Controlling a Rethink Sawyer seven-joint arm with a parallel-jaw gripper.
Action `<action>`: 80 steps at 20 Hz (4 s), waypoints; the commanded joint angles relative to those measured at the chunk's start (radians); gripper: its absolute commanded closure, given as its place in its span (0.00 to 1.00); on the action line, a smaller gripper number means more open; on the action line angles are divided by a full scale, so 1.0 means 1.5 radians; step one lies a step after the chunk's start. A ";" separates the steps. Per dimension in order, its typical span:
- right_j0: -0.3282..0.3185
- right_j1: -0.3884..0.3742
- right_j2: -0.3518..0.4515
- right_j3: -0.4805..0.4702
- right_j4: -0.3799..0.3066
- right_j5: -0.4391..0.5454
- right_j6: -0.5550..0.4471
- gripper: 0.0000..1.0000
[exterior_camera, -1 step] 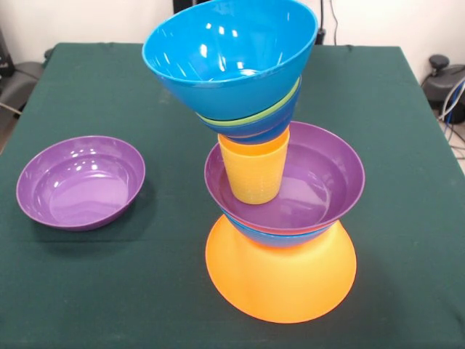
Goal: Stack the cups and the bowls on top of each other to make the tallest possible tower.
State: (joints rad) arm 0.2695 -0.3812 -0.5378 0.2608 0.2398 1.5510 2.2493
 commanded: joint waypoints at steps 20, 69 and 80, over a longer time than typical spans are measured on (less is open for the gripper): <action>-0.110 0.109 -0.133 -0.152 0.198 0.098 -0.309 1.00; -0.207 0.202 -0.466 -0.184 0.564 -0.013 -0.399 1.00; -0.230 0.207 -0.563 -0.185 0.666 -0.006 -0.434 1.00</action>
State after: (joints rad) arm -0.0522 -0.0644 -1.3055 0.0116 1.2059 1.5675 1.9312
